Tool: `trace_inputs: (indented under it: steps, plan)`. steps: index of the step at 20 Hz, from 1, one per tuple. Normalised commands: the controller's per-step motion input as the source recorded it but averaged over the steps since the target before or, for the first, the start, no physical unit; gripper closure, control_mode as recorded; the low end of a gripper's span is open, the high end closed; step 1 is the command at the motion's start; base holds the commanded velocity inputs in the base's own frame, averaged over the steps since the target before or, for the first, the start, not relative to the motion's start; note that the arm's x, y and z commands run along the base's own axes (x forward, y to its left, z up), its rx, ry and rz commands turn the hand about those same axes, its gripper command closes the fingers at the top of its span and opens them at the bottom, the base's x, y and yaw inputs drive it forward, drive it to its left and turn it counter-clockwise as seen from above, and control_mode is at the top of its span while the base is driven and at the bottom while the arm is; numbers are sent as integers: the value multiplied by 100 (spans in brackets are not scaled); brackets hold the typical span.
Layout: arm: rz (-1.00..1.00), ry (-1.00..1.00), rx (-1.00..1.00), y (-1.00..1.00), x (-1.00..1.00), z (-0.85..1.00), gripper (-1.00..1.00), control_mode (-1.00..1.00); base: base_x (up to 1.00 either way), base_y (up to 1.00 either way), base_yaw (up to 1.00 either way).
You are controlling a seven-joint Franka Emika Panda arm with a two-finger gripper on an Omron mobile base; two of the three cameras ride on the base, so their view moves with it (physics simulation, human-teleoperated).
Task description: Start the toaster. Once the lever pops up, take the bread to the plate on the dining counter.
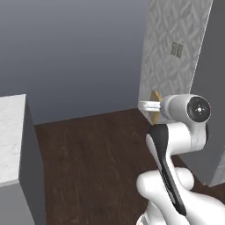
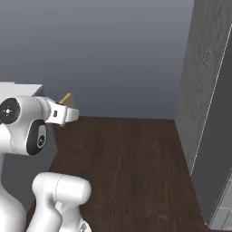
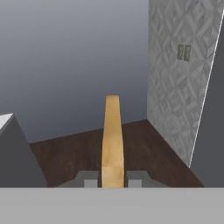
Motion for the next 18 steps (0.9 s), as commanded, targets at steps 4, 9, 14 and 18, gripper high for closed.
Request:
trace_inputs:
  steps: [4,9,14,18]
  plan:
    - [0,0,0,0,0,0,100,100,100,1,-1]
    - [0,0,0,0,0,0,100,100,100,11,-1]
    - [0,0,0,0,0,0,100,100,100,20,-1]
    - [0,0,0,0,0,0,100,100,100,30,0]
